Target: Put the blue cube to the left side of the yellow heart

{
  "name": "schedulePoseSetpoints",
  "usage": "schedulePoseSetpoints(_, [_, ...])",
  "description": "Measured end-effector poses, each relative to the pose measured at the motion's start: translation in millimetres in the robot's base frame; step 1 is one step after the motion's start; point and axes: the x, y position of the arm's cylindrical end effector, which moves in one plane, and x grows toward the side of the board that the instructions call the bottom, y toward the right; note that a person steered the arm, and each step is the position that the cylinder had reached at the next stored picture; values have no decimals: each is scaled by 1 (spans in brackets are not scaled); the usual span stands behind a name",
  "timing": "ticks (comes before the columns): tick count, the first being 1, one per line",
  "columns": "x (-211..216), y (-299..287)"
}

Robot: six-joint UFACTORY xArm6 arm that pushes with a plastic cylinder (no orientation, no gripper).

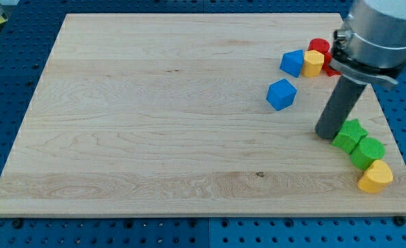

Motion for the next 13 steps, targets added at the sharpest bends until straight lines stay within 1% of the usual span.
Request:
schedulePoseSetpoints(1, [-7,8])
schedulePoseSetpoints(2, [-36,10])
schedulePoseSetpoints(3, [-80,29])
schedulePoseSetpoints(4, [-102,4])
schedulePoseSetpoints(5, [-103,-56])
schedulePoseSetpoints(6, [-92,-80])
schedulePoseSetpoints(7, [-57,-81])
schedulePoseSetpoints(8, [-13,-81])
schedulePoseSetpoints(9, [16,-82])
schedulePoseSetpoints(10, [11,-103])
schedulePoseSetpoints(11, [9,-145])
schedulePoseSetpoints(12, [17,-162])
schedulePoseSetpoints(13, [39,-148])
